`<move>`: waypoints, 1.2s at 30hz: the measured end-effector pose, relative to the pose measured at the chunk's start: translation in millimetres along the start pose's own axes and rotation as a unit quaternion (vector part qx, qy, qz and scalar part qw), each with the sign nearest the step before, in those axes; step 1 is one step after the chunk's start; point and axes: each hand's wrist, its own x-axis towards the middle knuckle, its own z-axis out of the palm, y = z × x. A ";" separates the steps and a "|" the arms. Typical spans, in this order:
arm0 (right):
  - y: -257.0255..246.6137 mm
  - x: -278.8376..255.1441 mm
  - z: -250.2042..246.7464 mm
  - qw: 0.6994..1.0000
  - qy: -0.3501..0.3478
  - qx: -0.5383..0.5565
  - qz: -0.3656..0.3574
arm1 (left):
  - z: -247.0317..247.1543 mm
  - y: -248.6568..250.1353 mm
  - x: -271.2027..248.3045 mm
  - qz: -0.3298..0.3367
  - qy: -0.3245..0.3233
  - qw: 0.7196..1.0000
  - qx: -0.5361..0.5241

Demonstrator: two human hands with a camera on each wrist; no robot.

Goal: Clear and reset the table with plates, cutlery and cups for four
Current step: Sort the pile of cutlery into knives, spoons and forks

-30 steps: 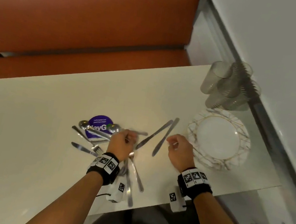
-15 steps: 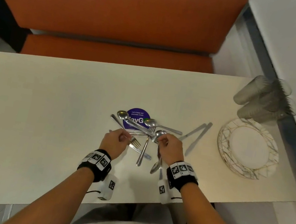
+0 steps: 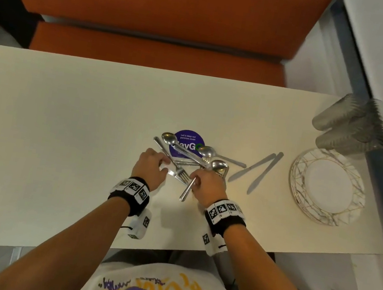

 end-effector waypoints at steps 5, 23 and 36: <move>-2.9 4.7 -4.2 0.999 0.032 0.016 0.006 | -1.9 -13.8 0.1 -0.004 0.014 1.000 0.020; -34.3 2.0 15.0 0.994 0.031 -0.023 -0.101 | -9.0 -27.3 -4.0 0.121 0.024 0.976 0.180; -69.2 4.3 24.0 0.999 -0.004 0.031 -0.032 | -50.7 -38.1 -7.0 0.071 -0.072 0.995 0.003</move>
